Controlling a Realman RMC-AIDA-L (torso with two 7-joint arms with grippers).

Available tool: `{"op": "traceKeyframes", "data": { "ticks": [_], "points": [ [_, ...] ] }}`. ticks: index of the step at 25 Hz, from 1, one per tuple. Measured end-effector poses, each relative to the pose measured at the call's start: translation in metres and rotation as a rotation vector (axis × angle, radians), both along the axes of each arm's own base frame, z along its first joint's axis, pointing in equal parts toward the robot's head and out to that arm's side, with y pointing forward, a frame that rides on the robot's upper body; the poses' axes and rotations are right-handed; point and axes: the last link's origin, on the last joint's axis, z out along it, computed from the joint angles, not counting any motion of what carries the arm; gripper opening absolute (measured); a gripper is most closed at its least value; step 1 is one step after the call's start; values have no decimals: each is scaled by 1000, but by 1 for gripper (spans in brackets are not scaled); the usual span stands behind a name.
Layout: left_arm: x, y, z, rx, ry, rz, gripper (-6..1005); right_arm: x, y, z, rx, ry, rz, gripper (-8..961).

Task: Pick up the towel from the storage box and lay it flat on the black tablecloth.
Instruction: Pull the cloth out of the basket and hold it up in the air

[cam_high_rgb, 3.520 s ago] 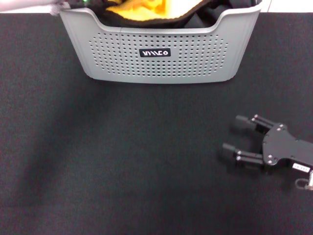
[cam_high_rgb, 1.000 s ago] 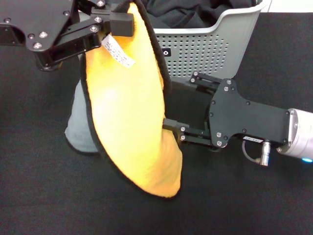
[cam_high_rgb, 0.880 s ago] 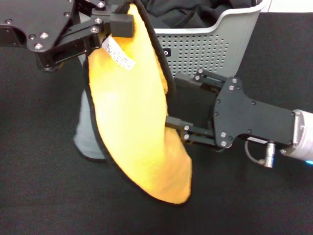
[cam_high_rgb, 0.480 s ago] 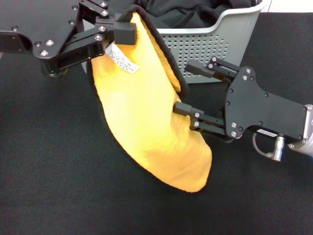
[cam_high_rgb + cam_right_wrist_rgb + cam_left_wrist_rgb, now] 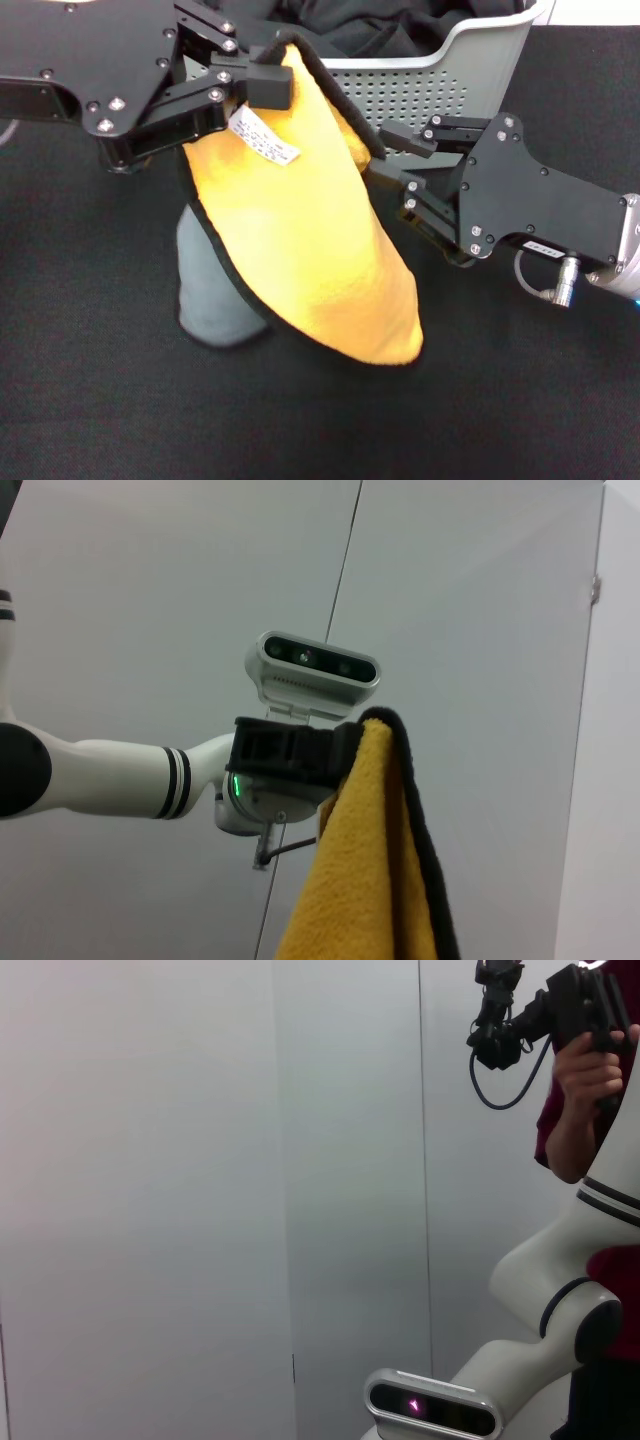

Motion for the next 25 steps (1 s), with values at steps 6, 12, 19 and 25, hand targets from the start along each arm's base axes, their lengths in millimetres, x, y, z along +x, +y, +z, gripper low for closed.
{"op": "traceKeyframes", "data": {
  "ticks": [6,12,19,25],
  "points": [
    [0,0,-1,-5,3,-3,11,-1,0,1,2,8,3,222],
    [1,0,-1,-2,-2,-8,12,-2,-3,-4,-21,-13,21,212],
    [1,-1,-1,-3,-5,-9,12,-2,-3,-8,-34,-31,22,211],
    [1,-1,-3,-6,-6,-6,13,1,-6,-8,25,-41,48,175]
  ]
}}
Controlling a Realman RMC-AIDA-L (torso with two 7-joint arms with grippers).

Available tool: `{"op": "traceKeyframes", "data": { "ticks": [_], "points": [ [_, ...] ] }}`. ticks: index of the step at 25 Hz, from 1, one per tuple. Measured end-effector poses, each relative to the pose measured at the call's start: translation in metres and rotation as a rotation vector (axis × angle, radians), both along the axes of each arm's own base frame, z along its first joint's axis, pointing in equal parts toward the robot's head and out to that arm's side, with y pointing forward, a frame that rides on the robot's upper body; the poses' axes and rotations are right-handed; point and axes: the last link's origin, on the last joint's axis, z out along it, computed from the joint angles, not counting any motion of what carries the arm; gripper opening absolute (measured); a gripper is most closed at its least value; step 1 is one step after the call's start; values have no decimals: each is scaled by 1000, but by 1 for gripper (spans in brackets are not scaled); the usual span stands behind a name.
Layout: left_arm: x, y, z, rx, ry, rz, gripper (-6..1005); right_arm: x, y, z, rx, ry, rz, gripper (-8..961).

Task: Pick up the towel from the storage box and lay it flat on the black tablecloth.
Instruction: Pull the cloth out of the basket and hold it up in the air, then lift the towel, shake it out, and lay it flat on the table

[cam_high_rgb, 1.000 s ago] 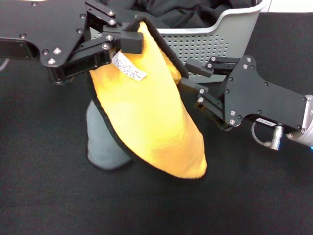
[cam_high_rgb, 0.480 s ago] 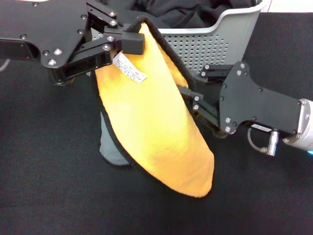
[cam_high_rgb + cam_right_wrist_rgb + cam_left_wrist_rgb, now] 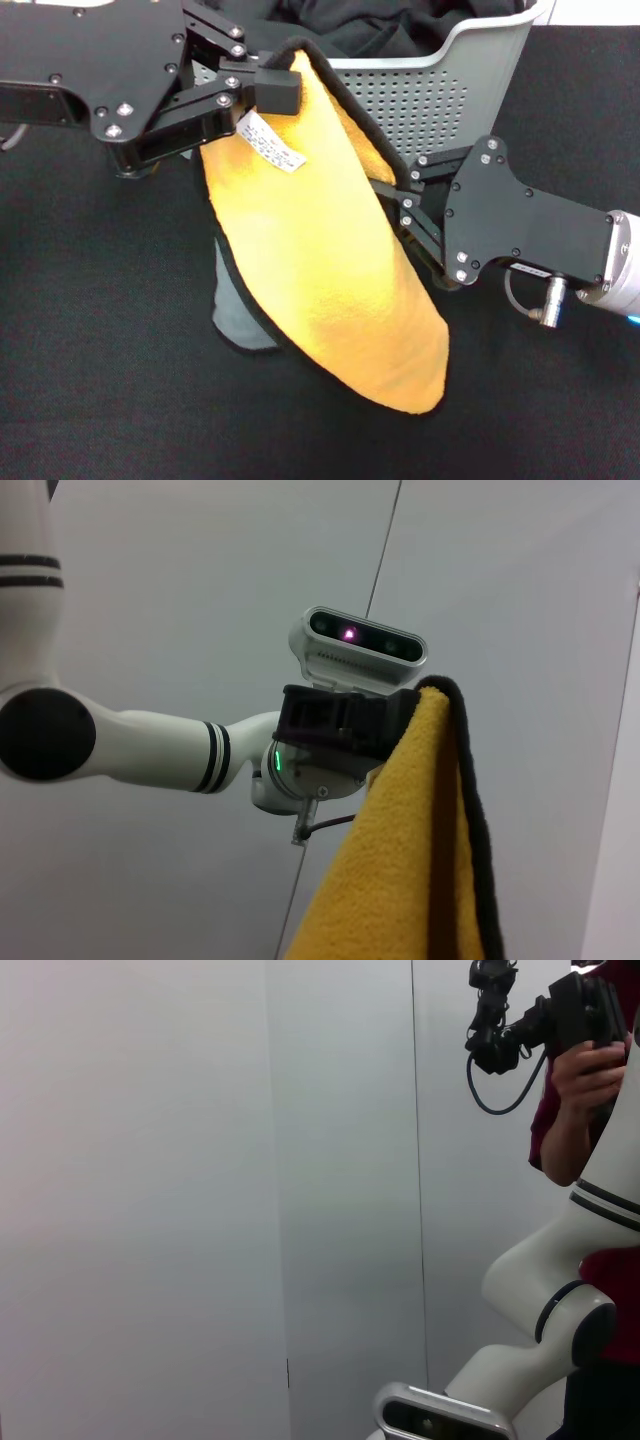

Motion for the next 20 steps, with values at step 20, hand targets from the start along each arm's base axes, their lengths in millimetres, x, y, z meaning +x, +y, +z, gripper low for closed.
{"op": "traceKeyframes", "data": {
  "ticks": [20],
  "points": [
    [-42,1,-47,-98,-55,122,24,-18,18,27,73,104,25,15]
  ]
}}
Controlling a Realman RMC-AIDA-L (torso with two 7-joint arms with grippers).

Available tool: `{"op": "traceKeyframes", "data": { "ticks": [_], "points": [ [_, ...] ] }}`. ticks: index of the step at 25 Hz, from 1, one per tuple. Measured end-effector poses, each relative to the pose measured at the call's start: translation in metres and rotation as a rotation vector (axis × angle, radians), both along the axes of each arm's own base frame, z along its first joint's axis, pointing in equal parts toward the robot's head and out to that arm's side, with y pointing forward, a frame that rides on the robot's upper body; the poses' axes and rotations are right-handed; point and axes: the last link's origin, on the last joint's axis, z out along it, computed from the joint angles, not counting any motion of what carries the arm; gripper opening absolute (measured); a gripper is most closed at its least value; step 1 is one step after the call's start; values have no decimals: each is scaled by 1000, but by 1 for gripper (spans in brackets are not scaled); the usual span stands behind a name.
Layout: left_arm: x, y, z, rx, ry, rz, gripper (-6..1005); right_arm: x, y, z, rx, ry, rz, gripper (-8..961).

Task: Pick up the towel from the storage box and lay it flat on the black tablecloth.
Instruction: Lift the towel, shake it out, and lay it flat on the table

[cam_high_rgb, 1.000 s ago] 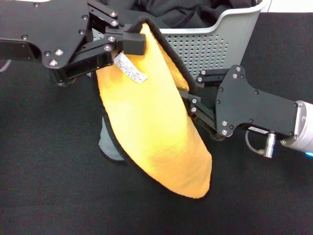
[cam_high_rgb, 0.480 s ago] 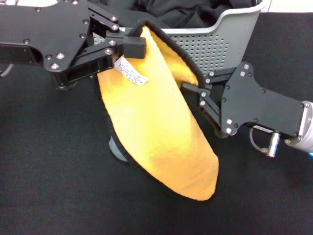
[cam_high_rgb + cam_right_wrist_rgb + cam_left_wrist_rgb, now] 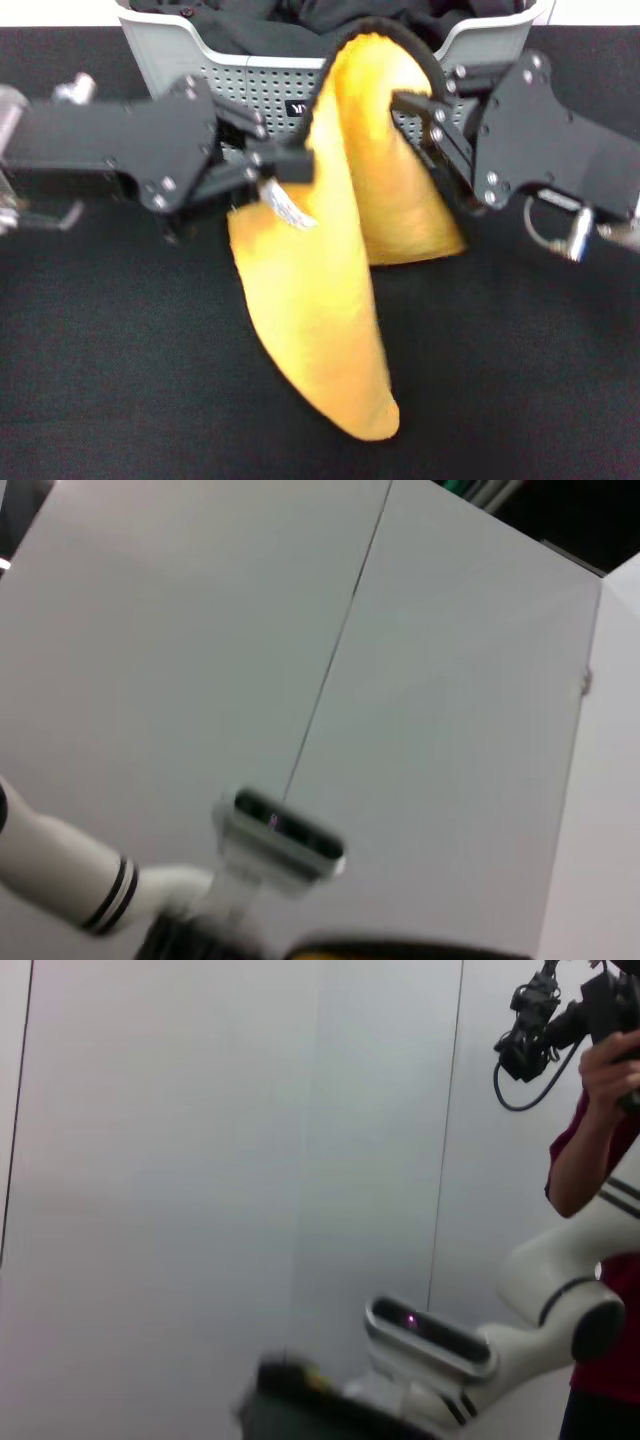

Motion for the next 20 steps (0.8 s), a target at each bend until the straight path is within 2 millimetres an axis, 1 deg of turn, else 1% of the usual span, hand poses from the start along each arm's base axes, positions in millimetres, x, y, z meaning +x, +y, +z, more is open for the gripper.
{"op": "traceKeyframes", "data": {
  "ticks": [4,8,15,20],
  "points": [
    [-12,-3,-26,-3,10,25,39,-18,15,9,-8,6,40,15],
    [-22,-3,-49,25,37,73,38,-29,23,17,-42,-12,74,15],
    [-36,-4,-64,63,33,129,38,-38,26,24,-55,-32,107,15],
    [-39,-4,-69,71,32,143,37,-43,27,27,-63,-48,120,15]
  ]
}}
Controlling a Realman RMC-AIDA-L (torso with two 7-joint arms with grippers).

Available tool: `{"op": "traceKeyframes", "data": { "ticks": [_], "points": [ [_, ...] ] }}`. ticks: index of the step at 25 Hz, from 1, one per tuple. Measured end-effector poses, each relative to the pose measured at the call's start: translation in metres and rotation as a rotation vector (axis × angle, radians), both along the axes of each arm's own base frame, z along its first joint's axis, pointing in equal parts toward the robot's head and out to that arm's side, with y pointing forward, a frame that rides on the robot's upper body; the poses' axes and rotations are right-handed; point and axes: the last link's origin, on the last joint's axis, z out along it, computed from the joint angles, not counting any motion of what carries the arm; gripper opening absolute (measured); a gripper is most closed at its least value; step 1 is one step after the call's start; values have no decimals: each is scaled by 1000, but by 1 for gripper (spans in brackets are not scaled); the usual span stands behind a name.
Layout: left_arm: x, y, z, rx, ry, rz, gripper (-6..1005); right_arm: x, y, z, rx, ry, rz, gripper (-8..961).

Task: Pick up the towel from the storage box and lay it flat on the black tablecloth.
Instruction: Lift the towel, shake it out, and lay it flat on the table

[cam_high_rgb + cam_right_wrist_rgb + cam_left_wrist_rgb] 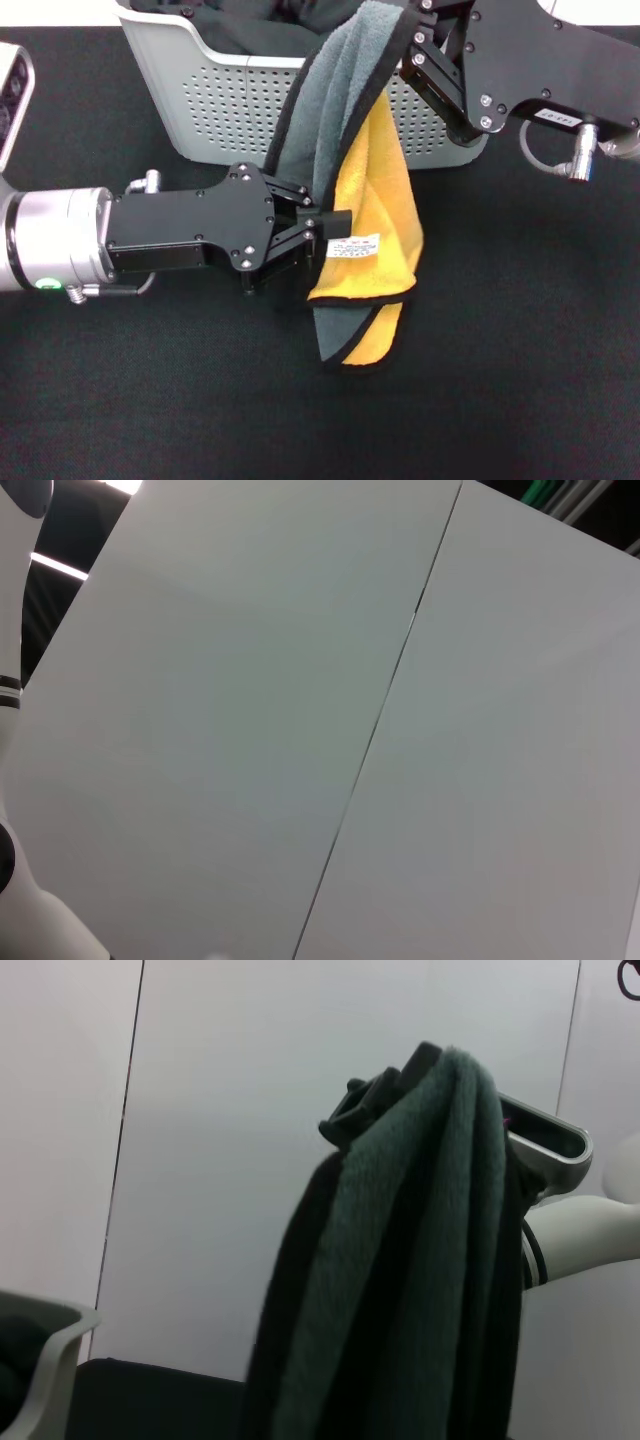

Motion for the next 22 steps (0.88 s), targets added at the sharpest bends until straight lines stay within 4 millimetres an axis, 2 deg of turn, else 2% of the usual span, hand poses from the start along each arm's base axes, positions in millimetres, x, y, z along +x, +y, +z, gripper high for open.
{"op": "traceKeyframes", "data": {
  "ticks": [11,22],
  "points": [
    [-5,1,-7,12,0,33,39,-3,4,19,33,14,0,15],
    [-9,1,-16,18,13,48,41,-9,3,29,54,31,17,15]
  ]
}}
